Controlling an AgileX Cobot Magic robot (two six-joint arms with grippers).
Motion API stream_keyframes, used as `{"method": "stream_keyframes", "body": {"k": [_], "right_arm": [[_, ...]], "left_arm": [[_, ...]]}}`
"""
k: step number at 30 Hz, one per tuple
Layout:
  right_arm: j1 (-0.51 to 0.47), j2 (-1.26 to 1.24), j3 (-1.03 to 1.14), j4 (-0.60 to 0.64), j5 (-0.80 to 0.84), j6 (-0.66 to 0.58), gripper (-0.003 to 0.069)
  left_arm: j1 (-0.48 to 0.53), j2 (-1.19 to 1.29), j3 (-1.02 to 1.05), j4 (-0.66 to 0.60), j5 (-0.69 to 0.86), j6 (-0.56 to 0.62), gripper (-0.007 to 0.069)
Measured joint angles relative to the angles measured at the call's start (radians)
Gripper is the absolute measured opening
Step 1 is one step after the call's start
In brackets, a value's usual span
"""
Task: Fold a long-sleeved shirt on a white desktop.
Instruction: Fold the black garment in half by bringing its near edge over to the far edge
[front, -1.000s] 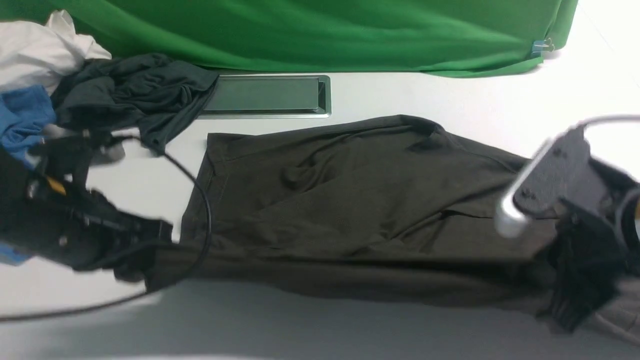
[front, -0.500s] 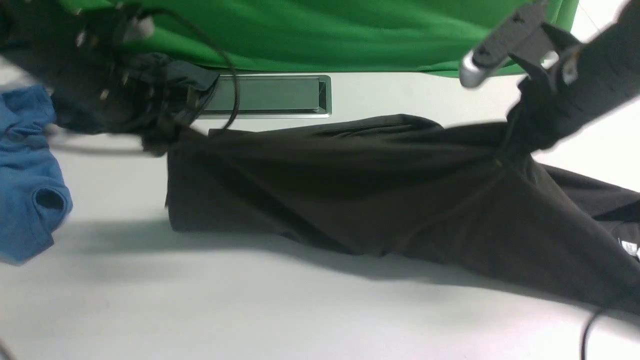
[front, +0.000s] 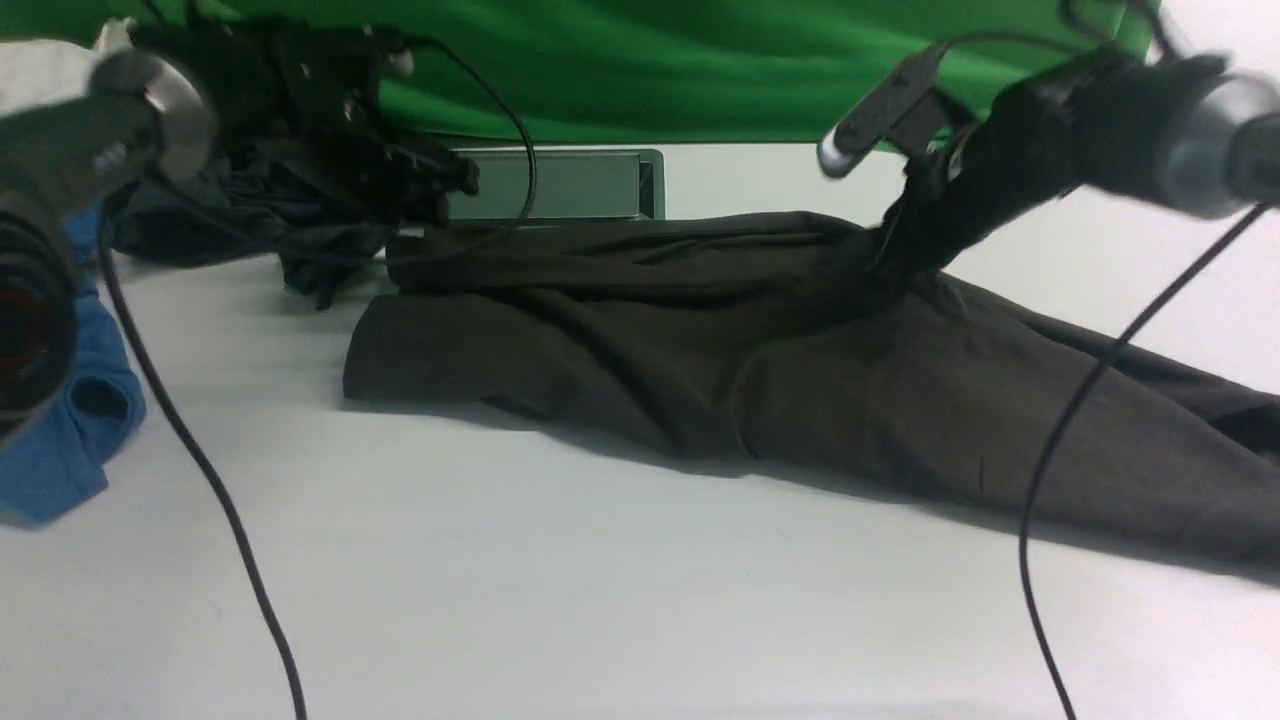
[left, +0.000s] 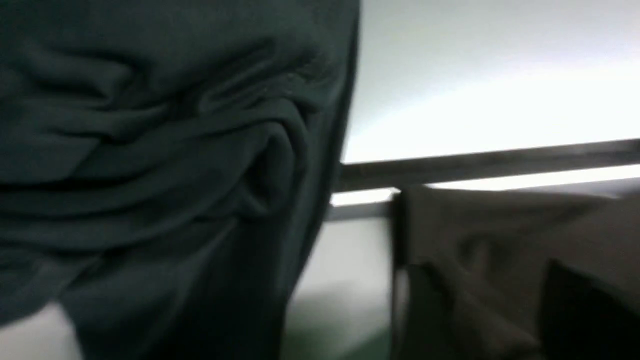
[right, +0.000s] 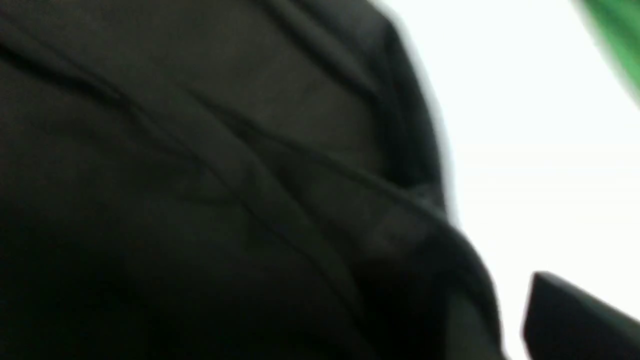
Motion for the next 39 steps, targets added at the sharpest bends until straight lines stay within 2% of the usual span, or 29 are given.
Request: {"method": "stream_keyframes", "body": {"k": [1,2,4,6,11,14,19,23,29,34,38,39], "right_arm": [[0.000,0.004,-0.001,-0.002,0.021,0.028,0.0301],[0.000,0.000,-0.002,-0.003,0.042,0.041,0.0322],[0.000,-0.031,-0.002,-0.004,0.087,0.071,0.0352],[0.000,-0.090,-0.002,-0.004,0.149,0.088,0.0363],[-0.017,-0.257,-0.002,-0.004,0.300,0.099,0.0369],[-0.099,-0.405,0.071,0.024,0.373,0.104,0.0369],[-0.222,-0.480,0.271,0.123,0.373,0.061,0.0405],[-0.279,-0.443,0.390,0.148,0.312,0.032,0.0463],[-0.311,-0.292,0.367,0.177,0.254,0.011,0.0487],[-0.314,-0.177,0.297,0.318,0.292,-0.085,0.0488],[-0.314,-0.145,0.282,0.387,0.330,-0.158,0.0444],[-0.314,-0.145,0.278,0.397,0.338,-0.169,0.0388]], "left_arm": [[0.000,0.002,0.000,0.009,0.014,0.000,0.0510],[0.000,-0.002,0.000,0.019,0.033,0.005,0.0583],[0.000,-0.024,-0.002,0.042,0.093,0.018,0.0653],[0.003,-0.060,-0.002,0.059,0.157,0.019,0.0680],[0.042,-0.169,-0.002,0.042,0.258,0.016,0.0693],[0.095,-0.280,-0.002,-0.005,0.334,0.039,0.0693],[0.125,-0.359,0.055,-0.028,0.319,0.078,0.0693],[0.125,-0.368,0.113,-0.059,0.278,0.120,0.0694],[0.125,-0.367,0.181,-0.184,0.257,0.321,0.0694],[0.124,-0.367,0.193,-0.198,0.237,0.368,0.0694],[0.124,-0.367,0.193,-0.208,0.215,0.368,0.0694],[0.124,-0.367,0.193,-0.208,0.211,0.368,0.0694]]}}
